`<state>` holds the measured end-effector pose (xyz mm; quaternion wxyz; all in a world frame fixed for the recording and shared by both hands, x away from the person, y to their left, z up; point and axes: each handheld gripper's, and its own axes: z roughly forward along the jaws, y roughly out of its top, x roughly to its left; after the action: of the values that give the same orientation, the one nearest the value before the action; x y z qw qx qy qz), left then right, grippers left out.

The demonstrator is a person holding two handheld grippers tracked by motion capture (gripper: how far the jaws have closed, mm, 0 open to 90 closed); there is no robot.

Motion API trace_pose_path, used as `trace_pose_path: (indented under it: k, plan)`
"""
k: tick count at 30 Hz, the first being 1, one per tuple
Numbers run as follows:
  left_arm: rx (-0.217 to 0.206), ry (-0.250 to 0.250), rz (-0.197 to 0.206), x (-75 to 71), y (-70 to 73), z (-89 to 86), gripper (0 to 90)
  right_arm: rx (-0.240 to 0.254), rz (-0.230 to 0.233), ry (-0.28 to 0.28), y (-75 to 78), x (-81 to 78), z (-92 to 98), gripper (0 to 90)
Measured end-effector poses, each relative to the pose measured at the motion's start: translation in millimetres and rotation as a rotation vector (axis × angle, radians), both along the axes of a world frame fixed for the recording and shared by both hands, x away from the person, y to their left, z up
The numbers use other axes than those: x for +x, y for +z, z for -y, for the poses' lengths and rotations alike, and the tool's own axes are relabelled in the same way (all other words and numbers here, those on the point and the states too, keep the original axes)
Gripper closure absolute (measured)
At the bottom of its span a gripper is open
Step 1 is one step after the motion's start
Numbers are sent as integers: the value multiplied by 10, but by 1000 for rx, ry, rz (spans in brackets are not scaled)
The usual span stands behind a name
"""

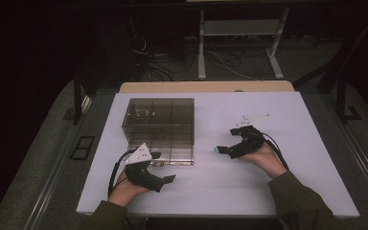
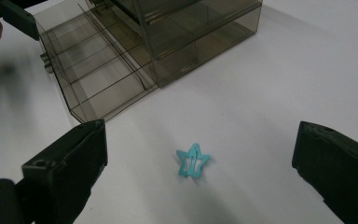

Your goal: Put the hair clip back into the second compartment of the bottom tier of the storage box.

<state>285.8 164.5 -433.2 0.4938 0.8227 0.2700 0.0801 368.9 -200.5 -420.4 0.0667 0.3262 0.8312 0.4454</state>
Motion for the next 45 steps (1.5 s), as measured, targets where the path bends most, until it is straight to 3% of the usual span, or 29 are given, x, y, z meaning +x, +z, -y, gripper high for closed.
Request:
trace_pose_path:
  k: [11, 24, 29, 31, 40, 45]
  plan:
    - [15, 62, 6, 0, 0, 15, 0, 16, 5, 1, 17, 85, -81, 26]
    - [32, 38, 22, -6, 11, 5, 0, 32, 11, 6, 11, 189, -193, 27]
    - [40, 39, 28, -8, 8, 6, 0, 16, -4, 9, -27, 199, -200, 26]
    - [41, 38, 30, -9, 8, 10, 0, 7, -19, 15, -35, 196, -201, 122]
    - [54, 37, 40, -21, 3, 30, 0, -22, -43, 10, -50, 193, -197, 162]
    - [63, 36, 43, -18, -2, 35, 0, -18, -50, 12, -50, 200, -178, 267]
